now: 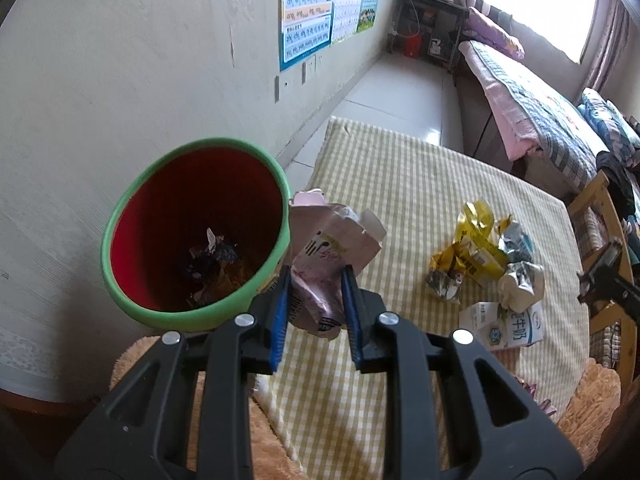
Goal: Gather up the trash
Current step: 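Grasp the white-pink paper with the left tool while the right tool grasps the brown packet, then carry both items over the red bin and open both tools to drop them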
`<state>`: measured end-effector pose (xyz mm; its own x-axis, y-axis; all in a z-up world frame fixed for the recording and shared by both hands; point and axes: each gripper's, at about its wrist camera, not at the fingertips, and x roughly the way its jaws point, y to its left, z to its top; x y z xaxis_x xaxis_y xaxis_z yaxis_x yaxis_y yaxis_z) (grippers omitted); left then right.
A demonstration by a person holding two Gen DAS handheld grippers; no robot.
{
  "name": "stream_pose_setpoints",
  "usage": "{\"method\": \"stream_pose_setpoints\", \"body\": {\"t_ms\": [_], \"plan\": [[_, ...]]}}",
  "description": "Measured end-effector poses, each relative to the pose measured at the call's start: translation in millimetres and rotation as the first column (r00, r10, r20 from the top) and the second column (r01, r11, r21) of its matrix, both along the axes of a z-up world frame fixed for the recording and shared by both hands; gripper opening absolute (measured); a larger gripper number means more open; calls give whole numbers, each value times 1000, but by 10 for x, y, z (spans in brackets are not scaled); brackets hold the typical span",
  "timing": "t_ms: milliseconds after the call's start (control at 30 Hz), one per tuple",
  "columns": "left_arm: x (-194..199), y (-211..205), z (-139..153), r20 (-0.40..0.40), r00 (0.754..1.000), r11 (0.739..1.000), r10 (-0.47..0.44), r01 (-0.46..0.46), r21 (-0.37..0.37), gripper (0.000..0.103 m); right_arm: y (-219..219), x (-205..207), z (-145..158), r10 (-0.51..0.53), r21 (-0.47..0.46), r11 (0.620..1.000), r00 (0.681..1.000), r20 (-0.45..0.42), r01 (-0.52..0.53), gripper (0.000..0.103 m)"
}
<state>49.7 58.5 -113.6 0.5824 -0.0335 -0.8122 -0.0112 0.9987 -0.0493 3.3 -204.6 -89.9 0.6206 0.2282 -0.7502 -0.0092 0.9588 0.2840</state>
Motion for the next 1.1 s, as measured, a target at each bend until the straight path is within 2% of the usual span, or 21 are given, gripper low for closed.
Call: {"method": "stream_pose_setpoints", "body": {"t_ms": [200, 367, 1100], "plan": [[-32, -4, 69, 17, 1000, 1000, -4, 4, -1, 24, 343, 32, 129, 89, -8, 996, 995, 41, -88, 44], [-34, 32, 51, 10, 1000, 1000, 6, -5, -7, 24, 512, 12, 107, 128, -8, 992, 991, 28, -128, 44], [-66, 227, -59, -7, 999, 999, 41, -41, -15, 24, 598, 24, 1, 151, -14, 988, 988, -4, -151, 44]]}}
